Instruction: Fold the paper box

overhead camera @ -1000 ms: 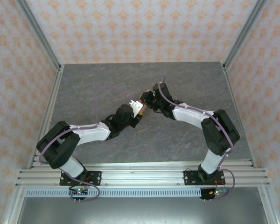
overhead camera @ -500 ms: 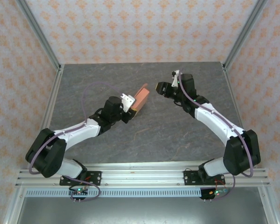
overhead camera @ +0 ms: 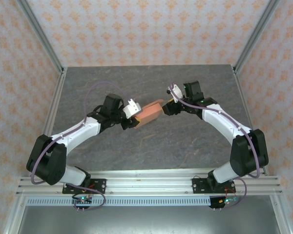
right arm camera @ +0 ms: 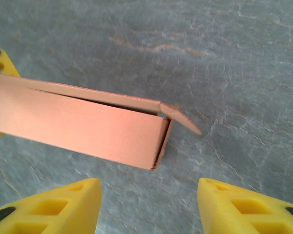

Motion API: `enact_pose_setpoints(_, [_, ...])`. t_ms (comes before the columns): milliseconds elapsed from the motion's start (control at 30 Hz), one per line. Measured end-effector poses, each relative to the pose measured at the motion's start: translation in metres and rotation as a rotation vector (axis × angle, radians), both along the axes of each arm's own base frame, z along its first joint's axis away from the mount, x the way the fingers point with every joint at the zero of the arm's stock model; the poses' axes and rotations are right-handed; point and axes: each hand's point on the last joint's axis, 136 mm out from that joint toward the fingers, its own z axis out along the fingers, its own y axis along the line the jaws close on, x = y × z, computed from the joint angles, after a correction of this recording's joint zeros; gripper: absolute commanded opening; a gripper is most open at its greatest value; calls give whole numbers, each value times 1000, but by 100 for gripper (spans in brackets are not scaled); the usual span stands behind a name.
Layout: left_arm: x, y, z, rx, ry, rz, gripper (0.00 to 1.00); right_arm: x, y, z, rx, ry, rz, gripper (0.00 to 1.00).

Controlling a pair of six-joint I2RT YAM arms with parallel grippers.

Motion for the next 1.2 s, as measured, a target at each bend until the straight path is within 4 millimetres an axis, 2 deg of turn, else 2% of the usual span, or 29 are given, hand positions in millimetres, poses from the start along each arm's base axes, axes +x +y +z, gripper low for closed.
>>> enact_pose_setpoints(133, [-3, -3, -12, 22, 37, -81, 32, -3, -4, -13, -78, -10, 56, 53])
enact_pose_setpoints(233, [3, -6, -10, 15, 37, -114, 32, -4, -5, -19, -110, -27, 93, 52])
enact_pose_setpoints(433, [2, -5, -12, 11, 43, -145, 32, -1, -5, -29, -152, -42, 144, 46])
enact_pose_setpoints(600, [0, -7, -11, 8, 50, -162, 33, 9, -3, -33, -179, -57, 169, 37])
enact_pose_setpoints(767, [0, -6, -11, 11, 47, -169, 34, 19, -2, -25, -193, -76, 178, 21])
enact_pose_setpoints(833, [0, -6, -11, 11, 48, -169, 34, 20, -1, -22, -191, -71, 176, 18])
enact_pose_setpoints(900, [0, -6, -11, 11, 48, -168, 34, 20, -1, -21, -191, -63, 175, 18])
enact_pose_setpoints(1200, [0, -6, -12, 11, 49, -169, 34, 22, -8, -25, -226, -50, 139, 36])
